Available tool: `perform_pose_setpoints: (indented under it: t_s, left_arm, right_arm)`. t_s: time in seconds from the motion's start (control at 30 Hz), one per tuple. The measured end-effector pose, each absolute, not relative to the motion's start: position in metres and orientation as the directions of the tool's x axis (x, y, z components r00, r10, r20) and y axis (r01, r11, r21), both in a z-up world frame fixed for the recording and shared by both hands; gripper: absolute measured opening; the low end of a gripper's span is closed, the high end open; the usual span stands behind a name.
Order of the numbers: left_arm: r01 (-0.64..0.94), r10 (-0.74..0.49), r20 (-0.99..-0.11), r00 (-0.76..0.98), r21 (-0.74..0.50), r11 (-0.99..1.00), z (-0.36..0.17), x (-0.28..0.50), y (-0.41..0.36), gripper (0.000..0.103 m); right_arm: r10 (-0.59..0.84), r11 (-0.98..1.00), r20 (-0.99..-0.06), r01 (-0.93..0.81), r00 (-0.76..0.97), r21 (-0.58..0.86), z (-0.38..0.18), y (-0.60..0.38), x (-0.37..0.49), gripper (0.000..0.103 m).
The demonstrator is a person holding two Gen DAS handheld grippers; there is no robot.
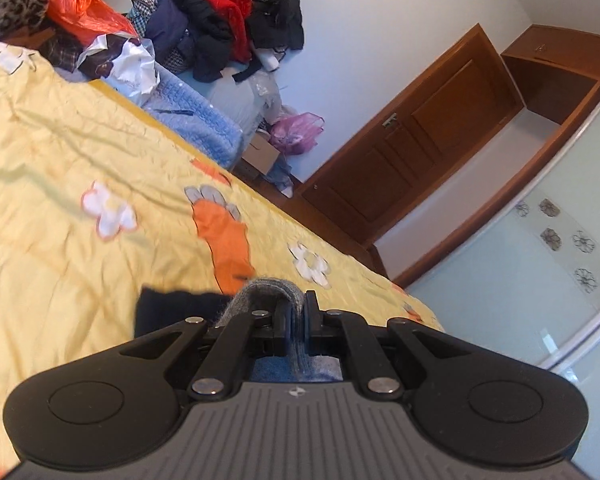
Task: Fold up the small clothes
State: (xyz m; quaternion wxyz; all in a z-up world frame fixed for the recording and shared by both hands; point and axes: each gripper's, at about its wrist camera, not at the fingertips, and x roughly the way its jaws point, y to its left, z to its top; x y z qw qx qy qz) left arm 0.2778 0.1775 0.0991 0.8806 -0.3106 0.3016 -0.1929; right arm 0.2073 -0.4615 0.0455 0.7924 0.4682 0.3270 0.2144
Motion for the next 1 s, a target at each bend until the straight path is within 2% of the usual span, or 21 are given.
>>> perform_pose_setpoints:
  t_s: [0.17, 0.3, 0.37, 0.4, 0.43, 0.47, 0.5, 0.53, 0.57, 0.6, 0.63, 0.7, 0.97, 1.0]
  left_arm:
    - [0.046, -0.474, -0.464, 0.748, -0.676, 0.735, 0.056, 0.329, 0.178, 0.005]
    - [-0.015, -0.414, -0.519, 0.748, -0.637, 0.771, 0.030, 0.346, 0.174, 0.005]
    - [-0.044, -0.398, -0.545, 0.738, -0.627, 0.778, 0.024, 0.353, 0.175, 0.008]
    - [-0.055, -0.410, -0.563, 0.718, -0.632, 0.773, 0.022, 0.356, 0.175, 0.011]
    - [-0.075, -0.416, -0.583, 0.697, -0.637, 0.767, 0.021, 0.357, 0.176, 0.017]
    - [-0.087, -0.417, -0.589, 0.693, -0.642, 0.762, 0.021, 0.354, 0.177, 0.026]
    - [-0.084, -0.404, -0.580, 0.707, -0.637, 0.766, 0.026, 0.347, 0.179, 0.033]
    - [-0.077, -0.385, -0.565, 0.730, -0.627, 0.775, 0.033, 0.337, 0.182, 0.056]
    - [-0.081, -0.355, -0.549, 0.757, -0.618, 0.782, 0.041, 0.325, 0.187, 0.085]
    - [-0.104, -0.307, -0.536, 0.787, -0.605, 0.790, 0.047, 0.311, 0.193, 0.094]
    - [-0.139, -0.246, -0.526, 0.814, -0.588, 0.797, 0.053, 0.295, 0.199, 0.097]
    - [-0.178, -0.195, -0.516, 0.834, -0.587, 0.790, 0.057, 0.258, 0.208, 0.097]
    - [-0.287, -0.242, -0.495, 0.834, -0.765, 0.576, 0.009, 0.111, 0.204, 0.097]
    - [-0.283, -0.243, -0.495, 0.834, -0.762, 0.582, 0.005, 0.103, 0.198, 0.097]
  right_arm:
    - [0.617, 0.481, -0.382, 0.055, 0.688, 0.875, 0.011, -0.457, 0.260, 0.014]
    - [0.606, 0.488, -0.418, 0.099, 0.676, 0.867, -0.017, -0.448, 0.278, 0.015]
    - [0.602, 0.464, -0.417, 0.126, 0.681, 0.877, -0.027, -0.448, 0.281, 0.019]
    - [0.589, 0.462, -0.429, 0.150, 0.685, 0.874, -0.031, -0.448, 0.281, 0.025]
    - [0.586, 0.456, -0.430, 0.159, 0.687, 0.875, -0.034, -0.448, 0.279, 0.038]
    - [0.588, 0.436, -0.408, 0.152, 0.698, 0.887, -0.035, -0.449, 0.276, 0.043]
    - [0.584, 0.420, -0.385, 0.140, 0.714, 0.897, -0.032, -0.450, 0.269, 0.054]
    - [0.573, 0.423, -0.371, 0.124, 0.731, 0.898, -0.025, -0.452, 0.259, 0.067]
    - [0.558, 0.439, -0.359, 0.100, 0.748, 0.893, -0.017, -0.454, 0.249, 0.074]
    - [0.539, 0.464, -0.356, 0.083, 0.763, 0.882, -0.010, -0.456, 0.237, 0.081]
    - [0.519, 0.495, -0.365, 0.076, 0.773, 0.866, -0.003, -0.460, 0.226, 0.081]
    - [0.504, 0.536, -0.385, 0.069, 0.773, 0.841, 0.004, -0.464, 0.198, 0.081]
    - [0.490, 0.442, -0.366, 0.136, 0.791, 0.886, -0.019, -0.483, 0.046, 0.081]
    - [0.486, 0.437, -0.370, 0.147, 0.792, 0.887, -0.022, -0.481, 0.034, 0.076]
